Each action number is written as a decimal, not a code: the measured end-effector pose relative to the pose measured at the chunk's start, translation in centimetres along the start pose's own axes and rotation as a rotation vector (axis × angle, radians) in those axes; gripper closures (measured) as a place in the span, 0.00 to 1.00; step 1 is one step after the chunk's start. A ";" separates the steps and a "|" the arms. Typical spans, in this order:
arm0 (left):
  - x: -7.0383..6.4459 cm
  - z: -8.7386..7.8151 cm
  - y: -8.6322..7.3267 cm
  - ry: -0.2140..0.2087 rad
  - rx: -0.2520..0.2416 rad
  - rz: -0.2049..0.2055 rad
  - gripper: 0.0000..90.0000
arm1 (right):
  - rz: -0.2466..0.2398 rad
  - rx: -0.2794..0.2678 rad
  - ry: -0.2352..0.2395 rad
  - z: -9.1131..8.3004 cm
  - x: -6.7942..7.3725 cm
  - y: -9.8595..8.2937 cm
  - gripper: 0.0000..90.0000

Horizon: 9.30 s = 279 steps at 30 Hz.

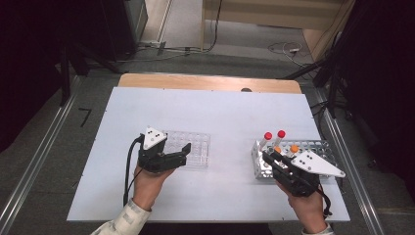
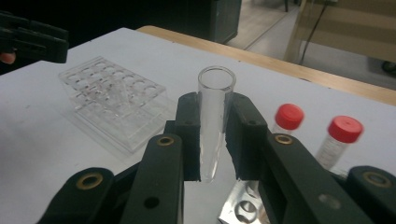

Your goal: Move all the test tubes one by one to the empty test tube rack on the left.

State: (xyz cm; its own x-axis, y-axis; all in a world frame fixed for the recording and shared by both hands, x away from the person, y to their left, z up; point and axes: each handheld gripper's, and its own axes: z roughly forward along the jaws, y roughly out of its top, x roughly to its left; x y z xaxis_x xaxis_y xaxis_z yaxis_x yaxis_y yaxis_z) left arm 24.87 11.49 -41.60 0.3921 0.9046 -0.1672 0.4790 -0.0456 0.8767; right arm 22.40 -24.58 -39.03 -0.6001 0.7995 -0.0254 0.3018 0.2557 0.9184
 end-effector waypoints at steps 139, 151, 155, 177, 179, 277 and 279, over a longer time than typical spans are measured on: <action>-2.8 2.1 1.6 -0.074 0.008 0.154 0.85 | -0.051 0.209 0.213 6.6 5.7 -4.5 0.31; -2.9 3.0 0.3 -0.066 0.037 0.167 0.84 | -0.052 0.213 0.215 6.8 5.8 -4.6 0.31; -2.8 2.8 0.4 -0.068 0.031 0.154 0.75 | -0.050 0.212 0.215 6.7 5.8 -4.6 0.31; -0.2 0.3 0.3 -0.012 0.016 0.016 0.18 | 0.015 0.134 0.141 3.3 2.9 -4.2 0.31; -0.1 0.3 0.2 -0.006 0.020 0.011 0.17 | 0.025 0.120 0.121 2.7 2.1 -4.2 0.31; -4.1 -0.6 0.0 -0.136 0.014 0.080 0.21 | -0.071 0.100 0.207 9.2 8.2 -1.1 0.79; -4.5 -0.5 -0.2 -0.150 0.020 0.090 0.24 | -0.082 0.109 0.217 9.6 8.8 -1.1 0.79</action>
State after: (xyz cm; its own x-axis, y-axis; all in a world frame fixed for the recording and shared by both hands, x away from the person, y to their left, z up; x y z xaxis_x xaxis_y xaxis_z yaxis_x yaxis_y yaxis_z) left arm 22.59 7.66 -40.78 0.5465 0.8230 -0.1549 0.4516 -0.1339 0.8821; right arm 23.89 -12.61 -44.09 -0.7673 0.6413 -0.0021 0.3165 0.3816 0.8685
